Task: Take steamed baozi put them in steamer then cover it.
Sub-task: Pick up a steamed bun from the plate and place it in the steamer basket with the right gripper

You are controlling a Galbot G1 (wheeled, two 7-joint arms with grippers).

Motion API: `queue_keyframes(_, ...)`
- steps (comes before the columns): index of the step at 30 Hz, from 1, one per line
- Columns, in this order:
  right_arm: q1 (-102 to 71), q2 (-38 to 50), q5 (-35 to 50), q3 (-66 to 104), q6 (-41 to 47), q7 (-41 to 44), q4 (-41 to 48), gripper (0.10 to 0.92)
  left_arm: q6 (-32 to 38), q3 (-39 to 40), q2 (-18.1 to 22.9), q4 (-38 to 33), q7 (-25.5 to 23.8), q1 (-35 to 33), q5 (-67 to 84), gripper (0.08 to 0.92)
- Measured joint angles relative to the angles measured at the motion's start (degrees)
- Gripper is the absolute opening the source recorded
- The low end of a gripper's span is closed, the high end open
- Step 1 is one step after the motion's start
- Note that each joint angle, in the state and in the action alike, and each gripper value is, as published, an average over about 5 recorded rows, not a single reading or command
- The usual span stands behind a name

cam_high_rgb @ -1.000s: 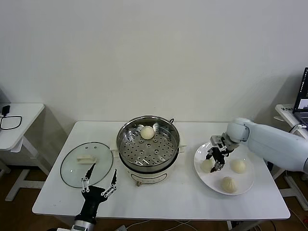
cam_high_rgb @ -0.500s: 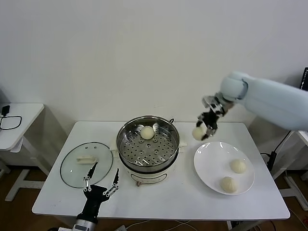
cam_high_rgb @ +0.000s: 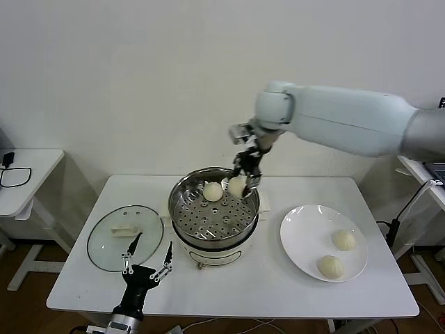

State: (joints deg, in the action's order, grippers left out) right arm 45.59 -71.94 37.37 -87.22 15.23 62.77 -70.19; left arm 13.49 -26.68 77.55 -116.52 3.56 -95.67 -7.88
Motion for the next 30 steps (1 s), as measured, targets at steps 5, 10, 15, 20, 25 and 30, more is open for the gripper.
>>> queue_keyframes(5,-1.5,-4.8,1.4,-1.0,1.3,-2.9,1.8,0.642,0.0,-0.2,0.0,0.0,0.1,0.1,0.0,0.823)
queue_keyframes(10,-3.6,-8.8,1.9,-1.5,2.0,-5.5,3.9,0.637,0.0,-0.4,0.0,0.0,0.2,0.1,0.0,0.823)
queue_keyframes(15,-5.7,-12.0,2.1,-1.6,2.4,-7.1,6.1,0.636,0.0,-0.6,0.0,0.0,0.2,0.1,0.0,0.823)
queue_keyframes(20,-7.7,-14.1,1.8,-1.8,2.6,-8.2,8.1,0.637,0.1,-0.7,0.0,0.0,0.2,0.1,0.0,0.823)
queue_keyframes(25,-9.5,-15.2,1.4,-1.8,2.7,-9.2,9.9,0.644,0.1,-0.9,0.0,0.0,0.3,0.0,0.0,0.823)
queue_keyframes(30,-11.0,-16.0,1.0,-1.4,2.7,-9.6,11.1,0.649,0.1,-1.0,0.0,-0.1,0.3,0.0,0.1,0.823)
